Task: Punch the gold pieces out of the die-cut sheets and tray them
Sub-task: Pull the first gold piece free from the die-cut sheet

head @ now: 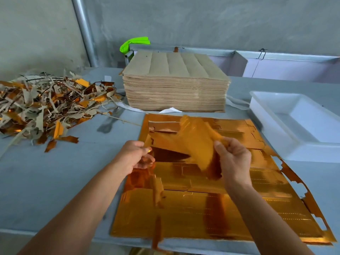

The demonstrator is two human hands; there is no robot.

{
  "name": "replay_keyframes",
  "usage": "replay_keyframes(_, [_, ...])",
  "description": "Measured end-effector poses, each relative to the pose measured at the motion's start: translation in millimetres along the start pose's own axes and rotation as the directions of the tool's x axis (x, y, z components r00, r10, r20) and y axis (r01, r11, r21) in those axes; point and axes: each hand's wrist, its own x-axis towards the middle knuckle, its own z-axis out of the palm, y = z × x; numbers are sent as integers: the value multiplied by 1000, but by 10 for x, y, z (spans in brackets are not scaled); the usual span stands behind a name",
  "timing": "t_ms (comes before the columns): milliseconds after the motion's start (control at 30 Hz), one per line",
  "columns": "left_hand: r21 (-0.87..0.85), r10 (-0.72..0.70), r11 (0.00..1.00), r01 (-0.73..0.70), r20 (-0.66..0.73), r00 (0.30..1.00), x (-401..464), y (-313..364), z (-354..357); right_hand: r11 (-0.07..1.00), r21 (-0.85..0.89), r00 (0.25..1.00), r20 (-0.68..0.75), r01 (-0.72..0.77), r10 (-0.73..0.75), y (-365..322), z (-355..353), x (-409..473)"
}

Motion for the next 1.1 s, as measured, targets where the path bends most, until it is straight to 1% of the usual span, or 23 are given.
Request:
replay_keyframes(33, [23,10,1000,-10,-5,1000,0,6,-17,997,42,997,-35,-70,72,12,-33,47])
replay_keyframes(67, [51,18,999,-18,3,1000,3,14,-31,993,45,993,-43,-106,107,21,-51,85])
replay_keyframes(133, [91,19,996,-22,34,999,11,33,-28,986,31,987,8,-162,161,47,-34,133])
replay_keyframes(167, [94,24,995,-26,23,999,33,50,-12,982,17,981,42,-190,189,66,-10,149])
replay_keyframes(233, [138,66,989,-53,-90,994,124,102,40,973,-43,968,102,-226,229,108,34,190])
replay_keyframes(300, [113,70,992,-48,-201,977,258,165,108,963,-109,953,155,-246,261,136,79,228])
replay_keyframes(367, [30,23,999,-16,-245,969,381,240,175,957,-166,938,213,-240,272,156,124,250])
replay_keyframes(433, [59,8,998,8,-272,962,475,289,218,951,-230,927,262,-209,267,169,151,279])
replay_keyframes(500, [121,-4,992,34,-238,971,517,329,254,946,-271,916,303,-180,262,148,154,316])
replay_keyframes(567, [134,-6,991,25,-134,991,551,351,280,950,-271,904,351,-154,247,103,142,363])
replay_keyframes(633, [82,1,997,2,-40,999,548,356,260,955,-260,897,375,-141,235,53,133,421])
replay_keyframes(700, [10,23,1000,-24,15,1000,516,329,222,960,-238,892,387,-148,233,8,154,484])
replay_keyframes(800, [-88,78,993,-73,46,996,465,261,155,953,-274,863,442,-130,245,-45,239,568])
replay_keyframes(867, [-142,108,985,-96,78,991,440,226,123,945,-301,824,498,-128,270,-68,298,586])
replay_keyframes(933, [-170,134,979,-115,106,985,424,189,101,948,-272,780,553,-164,293,-62,356,581])
replay_keyframes(967, [-178,144,976,-122,113,983,420,168,94,950,-256,770,565,-176,295,-50,380,569])
replay_keyframes(1000, [-183,152,975,-129,117,981,418,149,87,953,-247,774,563,-178,290,-33,397,556])
replay_keyframes(1100, [-189,163,972,-139,118,979,416,98,67,962,-229,818,518,-149,250,2,420,520])
